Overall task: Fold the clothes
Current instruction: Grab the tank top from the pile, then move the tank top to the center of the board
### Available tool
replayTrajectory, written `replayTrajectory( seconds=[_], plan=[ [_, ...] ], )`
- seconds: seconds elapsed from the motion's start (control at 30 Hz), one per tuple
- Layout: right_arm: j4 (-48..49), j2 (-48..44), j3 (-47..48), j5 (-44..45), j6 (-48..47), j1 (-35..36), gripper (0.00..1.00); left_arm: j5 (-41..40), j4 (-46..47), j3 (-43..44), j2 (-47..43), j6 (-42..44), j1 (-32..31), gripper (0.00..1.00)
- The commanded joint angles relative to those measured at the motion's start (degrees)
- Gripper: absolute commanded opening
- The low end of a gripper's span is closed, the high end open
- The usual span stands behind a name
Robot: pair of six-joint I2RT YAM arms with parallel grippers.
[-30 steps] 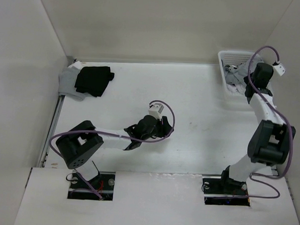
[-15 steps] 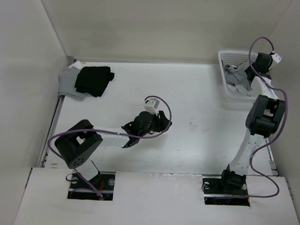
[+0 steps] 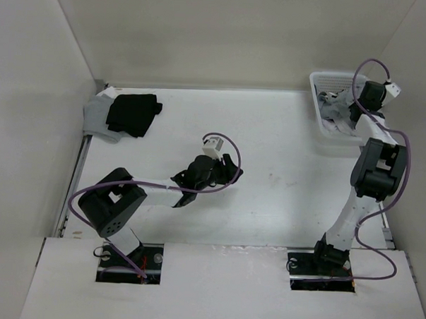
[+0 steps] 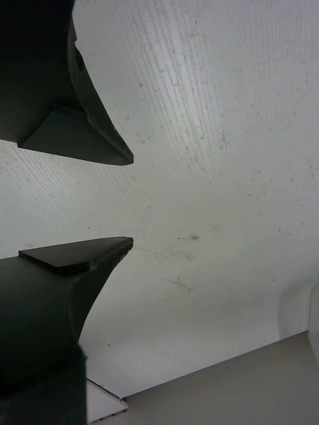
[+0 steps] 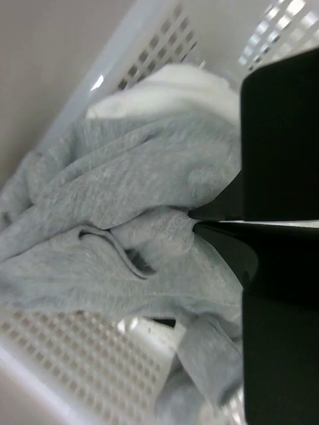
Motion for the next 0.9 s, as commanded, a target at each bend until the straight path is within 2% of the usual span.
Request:
replayTrajectory(
  seconds=[0.0, 0.1, 0.23, 0.33, 0.43, 0.5, 0.57, 0.6, 0.63, 0.73, 0.8, 0.87],
  plan=[
    [10.66, -16.73, -6.62, 1.65, 2.05, 0.86, 0.0, 1.12, 3.57, -0.37, -0.05, -0.66, 0.6, 0.46],
    [14.09, -30.26, -13.12, -0.28, 4.77, 4.46, 0.0, 0.85, 4.01, -0.63, -0.75, -0.84, 0.95, 0.45],
    [16.47, -43.55, -16.74, -1.87, 5.4, 10.69, 0.0, 0.41, 3.75, -1.07, -2.86, -1.19, 1.74, 0.45],
    [15.34, -54.52, -14.74, -4.14, 2.95, 20.07, 0.01, 0.32, 2.79, -2.65, -7.59, -3.55, 4.45, 0.44],
    [12.26, -59.39, -12.79, -7.48, 1.88, 30.01, 0.02, -0.11, -0.81, -5.02, -14.44, -5.93, 9.19, 0.44],
    [10.85, -62.02, -16.11, -9.69, 2.23, 37.93, 0.01, -0.81, -4.41, -7.74, -20.5, -7.6, 13.67, 0.44],
    [12.94, -66.14, -28.27, -10.39, 5.9, 46.61, 0.02, -0.99, -7.39, -10.46, -25.42, -9.01, 17.45, 0.44],
    [13.91, -66.95, -31.74, -10.4, 7.49, 48.48, 0.02, -0.99, -8.54, -11.61, -27.19, -9.45, 18.87, 0.44],
    [16.97, -68.09, -41.09, -11.0, 11.16, 53.2, 0.02, -0.73, -9.95, -12.93, -29.3, -9.63, 20.79, 0.44],
    [24.27, -65.48, -56.95, -10.22, 19.08, 63.06, 0.03, -0.2, -14.34, -14.87, -33.61, -9.02, 24.05, 0.45],
    [27.62, -61.0, -64.0, -9.78, 23.13, 69.56, 0.05, -0.2, -17.42, -15.22, -35.46, -7.88, 25.03, 0.45],
    [26.15, -61.23, -67.63, -7.33, 24.2, 74.33, 0.15, -0.29, -19.71, -15.23, -35.82, -6.21, 24.59, 0.46]
  ],
)
